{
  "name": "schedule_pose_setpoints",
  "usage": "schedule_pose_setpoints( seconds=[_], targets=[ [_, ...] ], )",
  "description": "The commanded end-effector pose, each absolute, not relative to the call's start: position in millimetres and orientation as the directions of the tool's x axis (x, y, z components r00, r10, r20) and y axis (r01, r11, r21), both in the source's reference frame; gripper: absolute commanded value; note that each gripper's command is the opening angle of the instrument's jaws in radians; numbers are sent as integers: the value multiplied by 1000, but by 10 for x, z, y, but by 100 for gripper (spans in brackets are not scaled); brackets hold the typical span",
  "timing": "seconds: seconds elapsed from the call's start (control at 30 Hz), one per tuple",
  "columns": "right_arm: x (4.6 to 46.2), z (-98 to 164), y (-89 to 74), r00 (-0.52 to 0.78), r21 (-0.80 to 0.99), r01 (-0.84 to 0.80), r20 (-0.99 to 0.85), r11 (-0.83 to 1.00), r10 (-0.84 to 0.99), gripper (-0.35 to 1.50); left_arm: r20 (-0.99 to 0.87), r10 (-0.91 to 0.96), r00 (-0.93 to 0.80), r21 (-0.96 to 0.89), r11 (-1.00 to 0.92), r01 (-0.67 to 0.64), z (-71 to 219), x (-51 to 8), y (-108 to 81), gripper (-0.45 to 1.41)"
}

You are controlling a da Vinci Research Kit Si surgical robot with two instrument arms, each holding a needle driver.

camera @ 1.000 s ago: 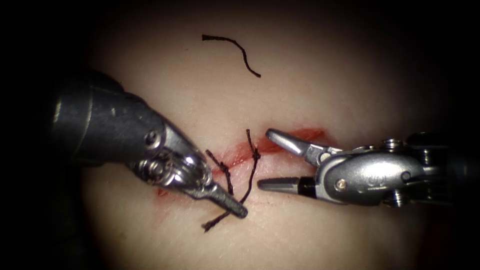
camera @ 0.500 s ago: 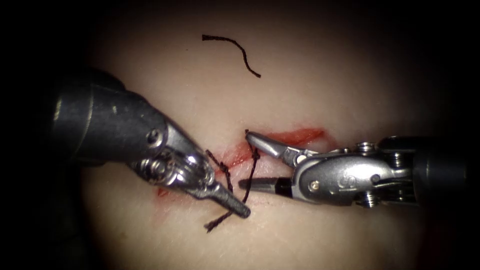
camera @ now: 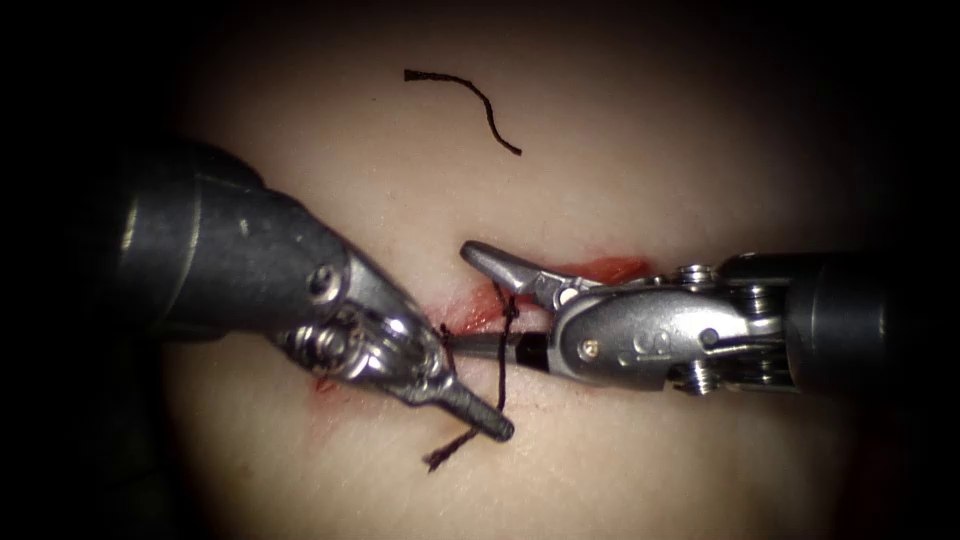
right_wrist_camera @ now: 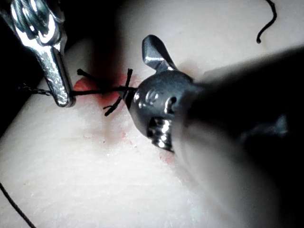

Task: Wound Closure

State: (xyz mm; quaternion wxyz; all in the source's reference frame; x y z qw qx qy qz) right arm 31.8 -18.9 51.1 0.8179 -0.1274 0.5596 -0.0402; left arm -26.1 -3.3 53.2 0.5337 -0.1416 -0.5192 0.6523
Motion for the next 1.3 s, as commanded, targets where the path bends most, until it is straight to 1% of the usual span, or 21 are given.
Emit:
schedule_pose_setpoints(
  seconds=[0.03, 0.17, 1.0, 1.17, 1.3],
  targets=[
    [330, 513, -188, 369, -261, -76, -904, 962, -216, 111, 369, 843, -390, -829, 109, -549, 537, -266, -33, -45],
    [335, 513, -188, 371, -272, -73, -900, 959, -227, 108, 370, 843, -390, -829, 109, -549, 537, -266, -33, -45],
    [350, 512, -196, 378, -301, -72, -890, 951, -253, 110, 372, 846, -382, -828, 117, -548, 532, -268, -28, -45],
    [349, 514, -194, 379, -301, -73, -890, 951, -252, 108, 373, 846, -381, -828, 118, -549, 531, -268, -29, -45],
    [348, 514, -194, 379, -301, -73, -890, 951, -253, 99, 373, 846, -381, -828, 117, -549, 531, -268, -30, -45]
  ],
)
